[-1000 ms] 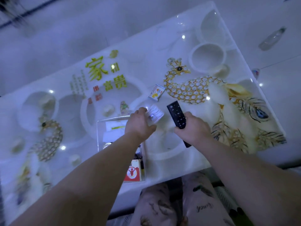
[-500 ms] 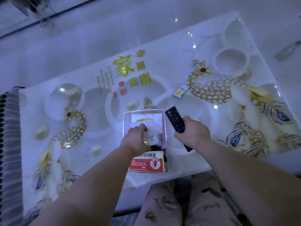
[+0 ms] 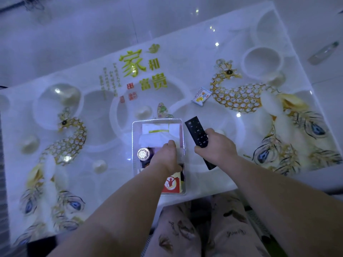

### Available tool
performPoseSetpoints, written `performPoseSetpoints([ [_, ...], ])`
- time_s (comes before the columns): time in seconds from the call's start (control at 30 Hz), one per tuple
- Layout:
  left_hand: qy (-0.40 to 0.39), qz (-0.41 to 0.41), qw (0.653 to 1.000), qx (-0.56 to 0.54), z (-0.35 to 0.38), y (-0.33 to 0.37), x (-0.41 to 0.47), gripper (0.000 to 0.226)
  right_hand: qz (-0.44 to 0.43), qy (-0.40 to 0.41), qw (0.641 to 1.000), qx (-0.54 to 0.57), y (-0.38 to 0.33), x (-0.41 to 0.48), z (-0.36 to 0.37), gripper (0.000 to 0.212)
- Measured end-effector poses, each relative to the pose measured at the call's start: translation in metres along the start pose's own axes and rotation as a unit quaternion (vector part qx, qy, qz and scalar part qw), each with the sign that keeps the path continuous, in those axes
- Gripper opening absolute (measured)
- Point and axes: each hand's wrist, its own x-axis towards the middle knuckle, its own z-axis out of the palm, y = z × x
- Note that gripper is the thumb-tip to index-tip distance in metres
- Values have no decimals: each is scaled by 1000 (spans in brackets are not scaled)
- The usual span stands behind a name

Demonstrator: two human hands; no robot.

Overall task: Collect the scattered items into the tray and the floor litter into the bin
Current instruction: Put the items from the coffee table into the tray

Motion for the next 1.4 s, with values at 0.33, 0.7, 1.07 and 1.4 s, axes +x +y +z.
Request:
performPoseSetpoints([
  [0.33,76,-87,991,-74,-28,-39,-15,31,-3,-19,1000,22,-41,-4,2,49],
  [0.7,116,-139,972,-153,-32,-113,-45,34,-1,-87,996,-7,-122,-10,59,60],
  [1.07,154,-117,961,-196,-22,-145,-46,34,36,-36,998,-40,-161,-5,109,53],
  [1.4,151,-100,967,-179,-37,-141,-41,33,37,-31,999,-21,-155,-1,106,54],
])
